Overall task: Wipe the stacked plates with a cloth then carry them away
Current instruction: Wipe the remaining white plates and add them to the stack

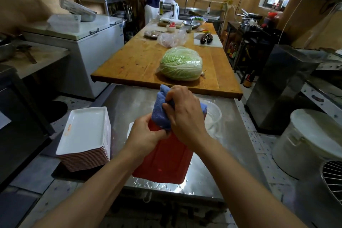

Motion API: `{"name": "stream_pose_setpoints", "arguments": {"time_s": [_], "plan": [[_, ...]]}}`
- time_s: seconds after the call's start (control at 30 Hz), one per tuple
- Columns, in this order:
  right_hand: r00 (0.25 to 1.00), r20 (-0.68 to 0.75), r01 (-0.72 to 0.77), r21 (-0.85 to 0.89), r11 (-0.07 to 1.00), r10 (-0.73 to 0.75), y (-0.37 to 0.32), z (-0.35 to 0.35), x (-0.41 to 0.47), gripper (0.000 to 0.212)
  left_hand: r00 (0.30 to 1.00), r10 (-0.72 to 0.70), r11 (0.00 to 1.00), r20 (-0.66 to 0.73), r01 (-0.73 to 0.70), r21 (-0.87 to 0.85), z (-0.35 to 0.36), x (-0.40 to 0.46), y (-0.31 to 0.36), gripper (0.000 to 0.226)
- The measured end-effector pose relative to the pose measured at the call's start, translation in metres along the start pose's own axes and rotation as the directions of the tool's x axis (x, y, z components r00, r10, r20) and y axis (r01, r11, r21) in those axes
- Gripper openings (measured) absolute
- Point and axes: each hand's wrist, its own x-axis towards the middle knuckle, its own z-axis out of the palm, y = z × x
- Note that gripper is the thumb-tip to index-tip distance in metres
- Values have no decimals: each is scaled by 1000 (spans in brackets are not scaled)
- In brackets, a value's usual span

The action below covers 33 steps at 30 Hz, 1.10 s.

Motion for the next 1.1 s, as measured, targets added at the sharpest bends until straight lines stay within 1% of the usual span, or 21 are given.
{"name": "stream_pose_setpoints", "arguments": {"time_s": [0.07, 0.13, 0.2, 0.3, 0.4, 0.47, 0.53, 0.6, 0.7, 0.77, 0.83, 0.9, 0.93, 0.97, 1.0, 1.07, 1.1], "plan": [[998, 25, 53, -29, 998, -52, 8, 3, -1, 14, 1000, -21, 998, 9, 22, -62, -3, -1, 1, 35], [999, 7, 54, -16, 998, -54, 20, 1, -5, 15, 999, -41, 989, 1, 41, -144, -4, 0, 1, 35], [1000, -9, -6, 36, 999, 6, 34, -1, -10, 18, 997, -73, 974, -14, 69, -216, -5, 1, 3, 35], [988, -1, -150, 143, 978, 152, 47, -2, -18, 21, 993, -113, 948, -23, 101, -302, -4, 3, 6, 32], [971, -36, -225, 195, 955, 236, 43, 3, -20, 20, 987, -160, 910, -36, 133, -393, 3, 6, 10, 28], [950, -35, -300, 184, 936, 311, 37, 8, -27, 20, 974, -215, 868, -67, 159, -471, 8, 10, 12, 25], [927, -6, -371, 120, 921, 374, 32, 14, -40, 20, 962, -250, 826, -113, 152, -543, 10, 19, 14, 24], [919, 29, -395, 90, 914, 394, 30, 15, -53, 20, 953, -263, 799, -150, 128, -587, 10, 27, 16, 24], [905, 59, -426, 136, 894, 422, 30, 7, -57, 21, 946, -284, 768, -155, 127, -628, 14, 33, 15, 23], [866, 77, -498, 196, 845, 493, 34, -1, -49, 23, 942, -306, 753, -137, 152, -640, 19, 34, 12, 23], [828, 88, -557, 251, 792, 554, 40, -8, -41, 25, 944, -320, 739, -76, 198, -644, 22, 33, 10, 21], [828, 84, -555, 269, 788, 554, 48, -15, -36, 28, 955, -297, 729, 19, 240, -641, 20, 32, 10, 22], [841, 79, -536, 260, 803, 536, 51, -19, -34, 29, 961, -273, 738, 50, 242, -630, 16, 32, 11, 29], [858, 83, -511, 247, 823, 508, 54, -24, -32, 30, 965, -256, 763, 56, 237, -601, 11, 34, 12, 38], [875, 98, -483, 234, 844, 473, 56, -29, -30, 31, 969, -246, 807, 33, 223, -547, 4, 36, 14, 46], [902, 151, -430, 209, 879, 405, 61, -40, -29, 33, 976, -209, 902, -56, 170, -397, -10, 44, 22, 51], [909, 183, -407, 197, 892, 375, 63, -45, -28, 33, 985, -158, 946, -76, 129, -298, -18, 49, 28, 53]]}}
